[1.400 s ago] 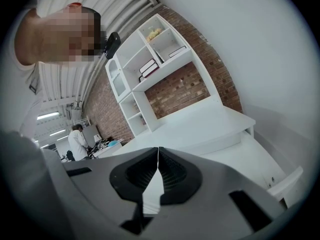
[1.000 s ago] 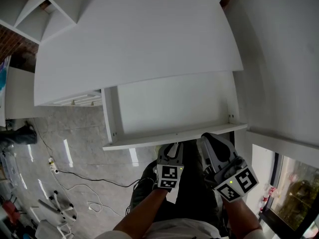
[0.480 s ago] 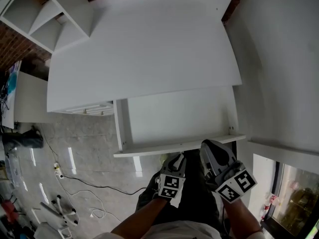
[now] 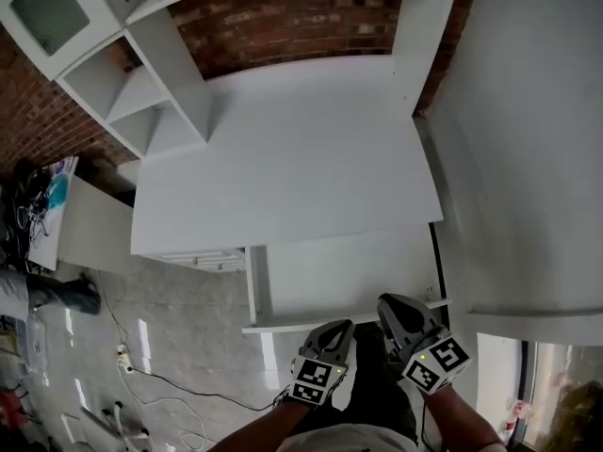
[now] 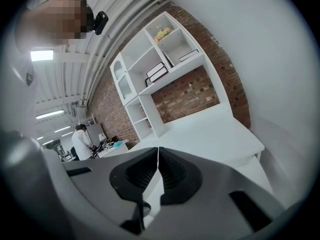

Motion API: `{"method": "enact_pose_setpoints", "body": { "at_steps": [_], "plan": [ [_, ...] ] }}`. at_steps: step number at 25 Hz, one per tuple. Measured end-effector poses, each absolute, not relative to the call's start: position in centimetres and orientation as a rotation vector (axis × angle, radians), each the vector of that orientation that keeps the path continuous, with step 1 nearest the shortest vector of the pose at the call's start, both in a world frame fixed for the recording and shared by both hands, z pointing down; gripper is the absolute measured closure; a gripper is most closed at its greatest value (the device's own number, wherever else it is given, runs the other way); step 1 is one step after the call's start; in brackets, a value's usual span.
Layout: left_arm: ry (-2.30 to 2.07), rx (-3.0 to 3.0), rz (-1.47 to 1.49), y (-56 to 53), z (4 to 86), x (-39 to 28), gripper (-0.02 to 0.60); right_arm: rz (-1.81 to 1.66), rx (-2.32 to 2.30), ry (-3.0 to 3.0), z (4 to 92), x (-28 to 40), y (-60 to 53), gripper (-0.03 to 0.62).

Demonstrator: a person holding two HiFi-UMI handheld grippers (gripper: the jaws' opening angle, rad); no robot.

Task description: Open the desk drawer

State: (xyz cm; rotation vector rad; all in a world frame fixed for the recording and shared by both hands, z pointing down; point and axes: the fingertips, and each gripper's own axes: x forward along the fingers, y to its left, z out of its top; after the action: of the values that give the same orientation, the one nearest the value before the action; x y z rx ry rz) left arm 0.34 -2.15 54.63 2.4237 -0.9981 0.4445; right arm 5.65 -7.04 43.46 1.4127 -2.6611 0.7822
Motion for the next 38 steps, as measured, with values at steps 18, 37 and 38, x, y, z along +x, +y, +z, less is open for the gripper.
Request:
{"method": "enact_pose_setpoints", "body": {
  "at_steps": [18, 37, 38],
  "plan": [
    [-1.119, 2.572, 0.126, -10.8, 33.4, -3.2, 0.569, 0.498, 1.336, -2.775, 31.0, 3.3, -12.4, 0.576],
    [-1.209, 2.574, -0.004, -14.7, 27.3, -5.8, 0.569, 0.44, 1.221, -2.778, 28.5, 1.0, -15.2, 0.577],
    [-1.212, 2.571, -0.004, -14.9, 27.3, -5.8, 0.569, 0.441, 1.219, -2.777, 28.5, 1.0, -15.5, 0.577]
  ]
}}
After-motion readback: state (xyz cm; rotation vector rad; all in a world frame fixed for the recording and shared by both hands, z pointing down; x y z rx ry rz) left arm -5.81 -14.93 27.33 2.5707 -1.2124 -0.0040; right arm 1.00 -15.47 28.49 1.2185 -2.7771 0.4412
